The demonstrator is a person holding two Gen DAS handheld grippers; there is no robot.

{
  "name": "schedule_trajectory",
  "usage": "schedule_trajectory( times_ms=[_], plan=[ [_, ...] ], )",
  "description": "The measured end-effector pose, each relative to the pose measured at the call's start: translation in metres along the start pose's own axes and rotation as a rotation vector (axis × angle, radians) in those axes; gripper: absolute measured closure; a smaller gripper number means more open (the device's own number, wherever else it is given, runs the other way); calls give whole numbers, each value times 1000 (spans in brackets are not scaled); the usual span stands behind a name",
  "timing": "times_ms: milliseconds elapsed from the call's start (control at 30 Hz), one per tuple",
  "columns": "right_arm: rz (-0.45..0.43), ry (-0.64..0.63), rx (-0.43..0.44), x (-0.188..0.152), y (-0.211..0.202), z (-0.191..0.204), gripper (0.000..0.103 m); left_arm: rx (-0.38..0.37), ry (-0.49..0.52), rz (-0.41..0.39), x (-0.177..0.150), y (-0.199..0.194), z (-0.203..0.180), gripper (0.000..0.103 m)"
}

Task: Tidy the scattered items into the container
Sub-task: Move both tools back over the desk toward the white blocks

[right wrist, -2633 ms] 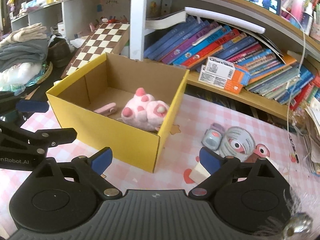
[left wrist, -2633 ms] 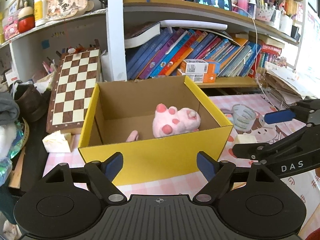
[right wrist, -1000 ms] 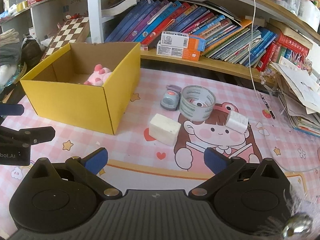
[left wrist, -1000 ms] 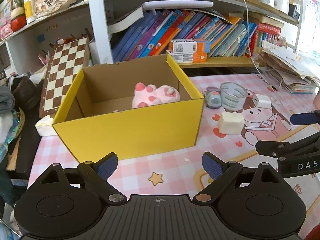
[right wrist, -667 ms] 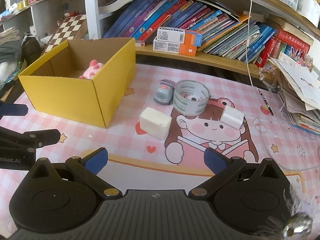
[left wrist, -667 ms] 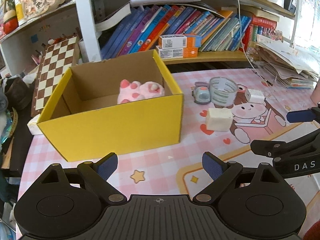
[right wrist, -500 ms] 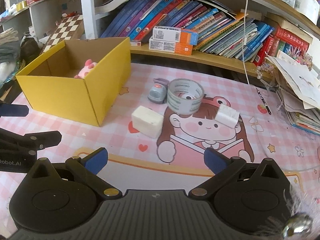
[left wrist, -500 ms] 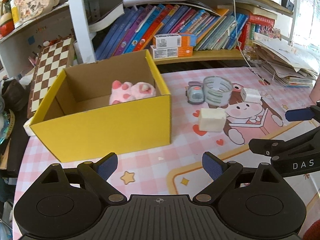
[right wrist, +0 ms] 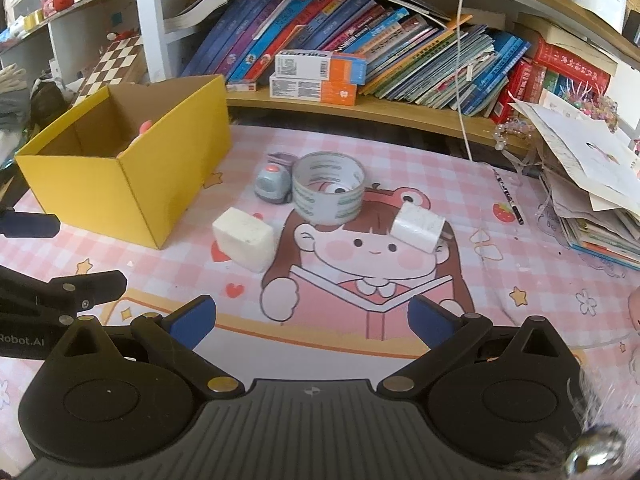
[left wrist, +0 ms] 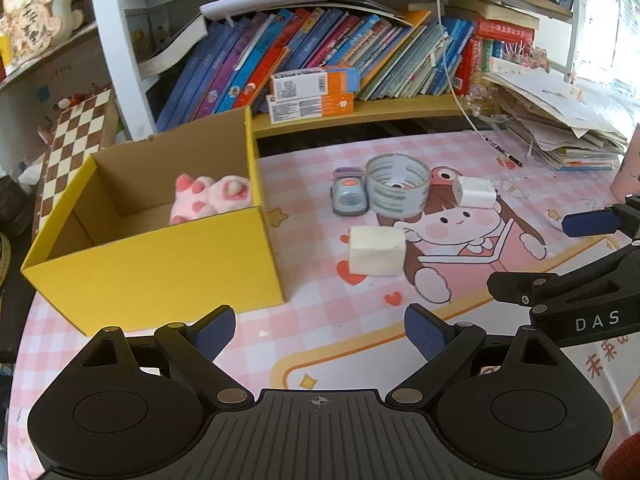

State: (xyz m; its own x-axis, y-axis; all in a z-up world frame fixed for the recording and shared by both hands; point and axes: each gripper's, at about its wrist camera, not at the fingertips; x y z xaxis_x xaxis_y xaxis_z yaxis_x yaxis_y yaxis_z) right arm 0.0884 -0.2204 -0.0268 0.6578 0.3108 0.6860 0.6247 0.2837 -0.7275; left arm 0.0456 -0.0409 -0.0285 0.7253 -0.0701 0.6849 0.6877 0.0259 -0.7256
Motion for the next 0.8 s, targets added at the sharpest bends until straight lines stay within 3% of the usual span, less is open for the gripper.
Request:
schedule_trajectory(
  times_ms=[800],
  plan=[
    [-66, 45, -9, 23, 5, -58, 2, -38, 66, -42, 39, 23, -44, 9]
  ],
)
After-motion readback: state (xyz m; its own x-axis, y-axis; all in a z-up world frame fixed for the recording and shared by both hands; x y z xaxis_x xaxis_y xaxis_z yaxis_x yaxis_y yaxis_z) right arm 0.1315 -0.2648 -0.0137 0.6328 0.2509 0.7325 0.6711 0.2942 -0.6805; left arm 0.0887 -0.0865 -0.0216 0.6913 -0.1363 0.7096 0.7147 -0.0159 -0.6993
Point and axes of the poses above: each gripper's, at about its wrist camera, not at the fingertips, and y roughly the way its jaws point, z to its left, x to its top
